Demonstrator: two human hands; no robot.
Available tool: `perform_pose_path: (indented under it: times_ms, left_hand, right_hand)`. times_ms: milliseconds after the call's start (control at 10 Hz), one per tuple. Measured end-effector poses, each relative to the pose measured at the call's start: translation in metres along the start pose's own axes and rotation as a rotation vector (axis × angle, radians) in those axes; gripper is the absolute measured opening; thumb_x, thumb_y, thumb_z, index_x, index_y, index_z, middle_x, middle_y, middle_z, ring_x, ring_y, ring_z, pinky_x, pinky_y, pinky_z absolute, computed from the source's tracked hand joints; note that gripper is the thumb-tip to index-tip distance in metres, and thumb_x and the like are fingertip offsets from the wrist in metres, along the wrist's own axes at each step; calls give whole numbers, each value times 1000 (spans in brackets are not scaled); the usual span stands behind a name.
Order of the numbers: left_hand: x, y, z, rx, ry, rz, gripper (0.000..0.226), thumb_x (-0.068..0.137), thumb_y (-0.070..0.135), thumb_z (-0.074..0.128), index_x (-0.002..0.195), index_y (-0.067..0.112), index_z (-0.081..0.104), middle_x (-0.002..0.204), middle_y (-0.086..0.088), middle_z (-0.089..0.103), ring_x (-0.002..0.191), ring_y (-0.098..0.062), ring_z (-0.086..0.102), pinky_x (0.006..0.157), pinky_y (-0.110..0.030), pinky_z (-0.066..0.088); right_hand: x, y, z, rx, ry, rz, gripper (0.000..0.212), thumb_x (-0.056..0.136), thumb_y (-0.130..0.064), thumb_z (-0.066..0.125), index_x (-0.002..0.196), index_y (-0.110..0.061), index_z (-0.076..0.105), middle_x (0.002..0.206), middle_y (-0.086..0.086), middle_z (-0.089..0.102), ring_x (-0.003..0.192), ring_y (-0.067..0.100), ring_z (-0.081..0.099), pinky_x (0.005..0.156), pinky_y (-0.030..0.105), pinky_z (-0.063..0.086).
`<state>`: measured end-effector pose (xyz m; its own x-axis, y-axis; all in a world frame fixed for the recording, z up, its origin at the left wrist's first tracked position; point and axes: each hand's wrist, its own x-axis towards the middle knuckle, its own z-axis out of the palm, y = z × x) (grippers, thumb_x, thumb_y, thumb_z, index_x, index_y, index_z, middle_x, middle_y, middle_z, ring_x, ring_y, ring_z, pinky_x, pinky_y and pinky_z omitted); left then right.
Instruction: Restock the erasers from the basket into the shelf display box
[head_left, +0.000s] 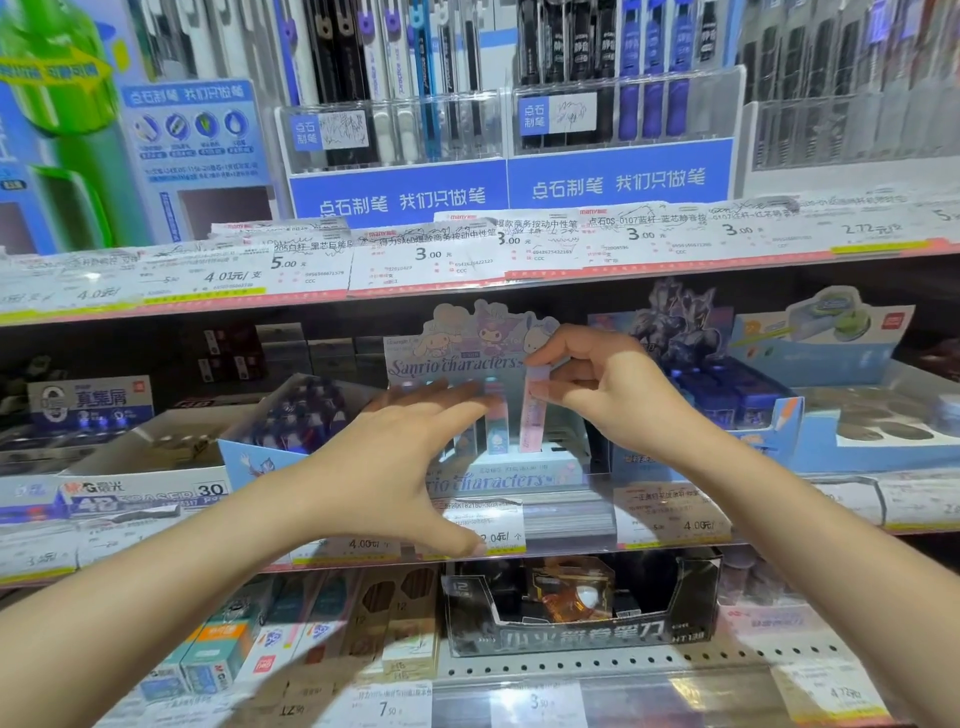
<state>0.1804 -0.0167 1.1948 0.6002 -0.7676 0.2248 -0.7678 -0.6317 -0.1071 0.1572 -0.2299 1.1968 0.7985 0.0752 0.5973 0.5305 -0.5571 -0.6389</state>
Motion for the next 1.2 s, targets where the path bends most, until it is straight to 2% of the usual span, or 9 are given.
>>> perform_pose_path:
  times_ms: [100,200,300,400,500,700,900,1100,1200]
  left_hand:
    - [0,0,-1,7,-2,3,106,59,68,67,144,30,17,127,8,50,113,-11,45,90,-27,37]
    - [0,1,-2,-2,-2,7,106,59,67,67,144,30,17,126,8,50,113,-11,45,90,-28,38]
    - [0,1,-2,-6,-1,13,105,60,66,69,145,31,15,124,9,51,112,-10,45,91,-28,39]
    - [0,0,-1,-14,-2,17,106,61,65,69,145,31,15,125,9,50,112,-10,44,88,-26,37]
    - [0,-2,0,-25,-7,20,107,60,67,68,145,31,14,130,9,48,116,-10,43,90,-25,36]
    - [1,-5,-1,-55,-14,40,107,61,67,68,145,32,13,135,10,45,120,-9,41,94,-25,35]
    - [1,-8,2,-41,25,31,103,61,67,66,144,32,18,129,8,50,116,-12,46,93,-28,40]
    - [7,-12,8,-119,140,15,84,64,70,51,137,33,34,121,1,61,110,-16,54,91,-38,46]
    - [6,-11,16,-126,265,19,78,69,64,50,138,31,35,118,1,61,110,-19,55,91,-40,47]
  right_hand:
    - [-2,1,-1,-27,4,-5,17,81,0,65,89,-13,62,89,5,65,76,16,64,73,18,52]
    - [-4,1,2,-116,-47,-22,15,78,-1,67,88,-12,65,73,-3,65,63,5,60,60,9,47]
    - [-5,-1,3,-207,-65,-42,15,78,-7,64,90,-15,69,94,2,71,86,11,65,79,19,51]
    - [-5,-8,1,-232,-92,-31,34,67,-17,49,93,-13,71,116,-8,58,109,4,51,90,0,34]
    - [-4,-9,0,-246,-126,-24,44,60,-13,43,94,-13,70,120,-5,55,112,2,45,86,-10,23]
    - [-5,-4,2,-341,-151,-51,39,57,-9,42,86,-6,69,117,1,60,108,9,51,87,-7,25]
    - [-6,-11,0,-358,-177,-68,37,61,-16,46,91,-11,68,119,3,63,113,15,55,98,28,41]
    - [-27,-10,0,-337,-63,-141,45,73,-20,52,118,-21,57,117,-13,56,111,-2,47,92,1,29]
    - [-44,-7,-6,-265,17,-180,37,78,-20,55,115,-18,57,116,-8,58,110,-3,48,93,1,29]
